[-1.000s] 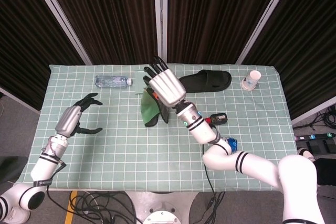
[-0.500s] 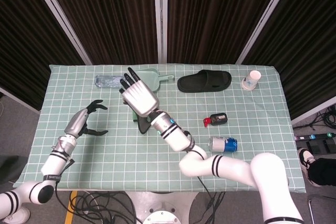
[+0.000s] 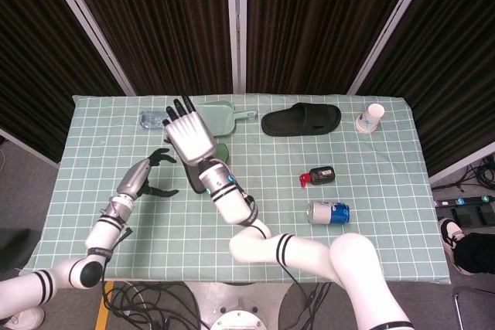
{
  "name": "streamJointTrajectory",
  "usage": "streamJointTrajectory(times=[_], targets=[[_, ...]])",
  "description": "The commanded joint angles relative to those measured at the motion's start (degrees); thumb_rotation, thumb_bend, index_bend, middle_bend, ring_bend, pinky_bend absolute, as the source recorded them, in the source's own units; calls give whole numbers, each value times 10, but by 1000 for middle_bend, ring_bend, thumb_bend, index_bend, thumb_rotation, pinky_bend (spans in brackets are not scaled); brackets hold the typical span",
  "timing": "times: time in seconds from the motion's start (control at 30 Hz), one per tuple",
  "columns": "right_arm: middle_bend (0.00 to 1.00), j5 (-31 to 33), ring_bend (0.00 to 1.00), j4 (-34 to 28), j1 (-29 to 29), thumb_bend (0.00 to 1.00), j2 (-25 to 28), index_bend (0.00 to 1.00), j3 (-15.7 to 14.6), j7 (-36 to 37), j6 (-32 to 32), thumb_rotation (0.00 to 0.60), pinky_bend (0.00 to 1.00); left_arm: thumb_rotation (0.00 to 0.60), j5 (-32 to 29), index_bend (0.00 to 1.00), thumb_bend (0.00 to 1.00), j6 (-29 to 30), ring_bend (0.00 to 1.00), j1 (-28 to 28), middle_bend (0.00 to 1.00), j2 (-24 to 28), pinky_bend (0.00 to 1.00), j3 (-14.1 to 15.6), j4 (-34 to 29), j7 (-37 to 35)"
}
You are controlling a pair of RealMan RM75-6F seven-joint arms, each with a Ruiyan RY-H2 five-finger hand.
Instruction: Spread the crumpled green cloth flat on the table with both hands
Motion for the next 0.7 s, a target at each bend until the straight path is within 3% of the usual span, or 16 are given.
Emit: streamJointTrajectory(times=[0.03,0.33,0.57,0.7], targets=[[268,13,152,14,8,535,-8,745,11,3,7,600,74,527,-51,387,0,-9,200,-19,213,-25,235,-12,16,29],[269,33,154,30,18,533,-14,744,20,23,12,599,74,524,-155,415,0,-28,200,-52,213,-58,241,-33,39,77],[268,37,154,-6,9,533,-7,743,15,31,29,599,75,584,-210,477,1,-22,200,-72,233,-96,244,-40,80,108],[269,37,155,-36,-6,532,2,740,6,30,43,599,75,600,-222,560,36,-17,200,-70,265,-108,246,-50,92,101]])
